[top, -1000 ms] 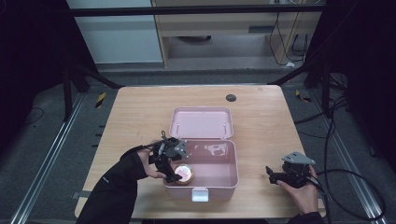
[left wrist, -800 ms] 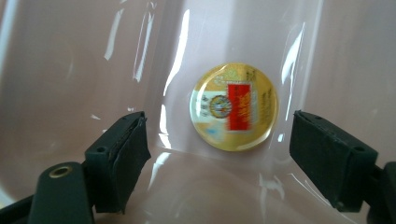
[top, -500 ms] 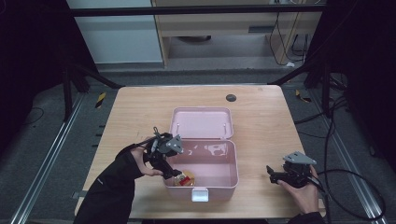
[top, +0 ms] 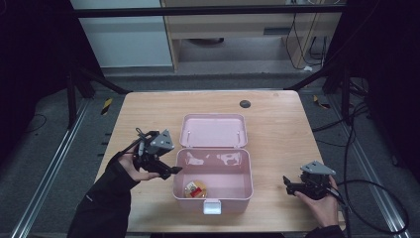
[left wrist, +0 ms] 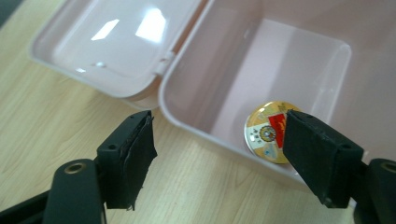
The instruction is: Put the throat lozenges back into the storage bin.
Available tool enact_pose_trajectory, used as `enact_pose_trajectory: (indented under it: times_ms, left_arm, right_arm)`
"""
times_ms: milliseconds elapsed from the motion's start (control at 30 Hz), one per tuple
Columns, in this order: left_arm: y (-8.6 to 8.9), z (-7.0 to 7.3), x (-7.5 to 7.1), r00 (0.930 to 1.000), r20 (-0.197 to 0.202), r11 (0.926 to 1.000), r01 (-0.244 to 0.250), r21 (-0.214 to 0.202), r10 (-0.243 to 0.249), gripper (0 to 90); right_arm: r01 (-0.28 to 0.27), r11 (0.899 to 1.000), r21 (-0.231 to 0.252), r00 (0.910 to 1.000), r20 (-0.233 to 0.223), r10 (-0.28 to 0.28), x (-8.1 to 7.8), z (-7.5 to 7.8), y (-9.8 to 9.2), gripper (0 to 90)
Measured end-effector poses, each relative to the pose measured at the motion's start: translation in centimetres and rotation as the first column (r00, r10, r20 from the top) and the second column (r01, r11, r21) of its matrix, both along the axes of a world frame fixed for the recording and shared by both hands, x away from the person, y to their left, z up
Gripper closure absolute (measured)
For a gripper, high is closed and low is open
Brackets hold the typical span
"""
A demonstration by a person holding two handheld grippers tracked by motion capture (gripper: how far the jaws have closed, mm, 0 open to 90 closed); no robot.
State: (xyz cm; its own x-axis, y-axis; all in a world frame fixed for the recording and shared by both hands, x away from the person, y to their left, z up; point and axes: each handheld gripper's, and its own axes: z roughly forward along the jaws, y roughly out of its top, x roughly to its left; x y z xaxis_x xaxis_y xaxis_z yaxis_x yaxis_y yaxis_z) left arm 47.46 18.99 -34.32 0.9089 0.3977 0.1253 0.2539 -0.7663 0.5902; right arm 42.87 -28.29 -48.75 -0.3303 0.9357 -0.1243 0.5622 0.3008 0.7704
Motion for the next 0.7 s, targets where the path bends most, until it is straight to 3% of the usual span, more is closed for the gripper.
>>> enact_pose_trajectory:
  times_ms: [133,267,333,467,533,600,700]
  left_arm:
    - [1.9,-0.2,0.0,0.9964,0.008,0.9947,-0.083,-0.06,0.084,23.9]
    - [3.9,-1.1,-0.2,0.9824,0.025,0.978,-0.182,-0.103,0.185,23.6]
    - [4.8,-1.8,-0.4,0.9705,0.034,0.9645,-0.233,-0.125,0.239,22.5]
    - [6.6,-3.4,-0.7,0.9406,0.028,0.9291,-0.329,-0.168,0.338,22.0]
    - [7.5,-4.2,-0.9,0.9212,0.027,0.9073,-0.377,-0.186,0.388,21.6]
    - [8.3,-5.0,-1.1,0.9086,0.024,0.8903,-0.403,-0.212,0.417,20.8]
    - [9.1,-6.2,-1.4,0.8815,0.034,0.8633,-0.453,-0.223,0.471,19.8]
  right_arm:
    - [0.003,1.0,0.007,1.0,0.002,-0.003,0.0,0.1,0.0,4.0]
    - [0.006,1.0,0.009,1.0,0.002,-0.006,0.0,0.1,-0.1,4.0]
    - [0.007,1.0,0.009,1.0,0.002,-0.007,0.0,0.1,-0.1,4.1]
    - [0.018,1.0,0.021,0.9998,0.006,-0.018,-0.1,0.2,-0.3,4.4]
    - [0.022,0.999,0.023,0.9997,0.006,-0.022,-0.1,0.2,-0.4,4.4]
    - [0.02,1.0,0.019,0.9998,0.004,-0.021,-0.1,0.2,-0.3,4.4]
    - [0.024,1.0,0.02,0.9997,0.002,-0.024,-0.1,0.2,-0.3,4.4]
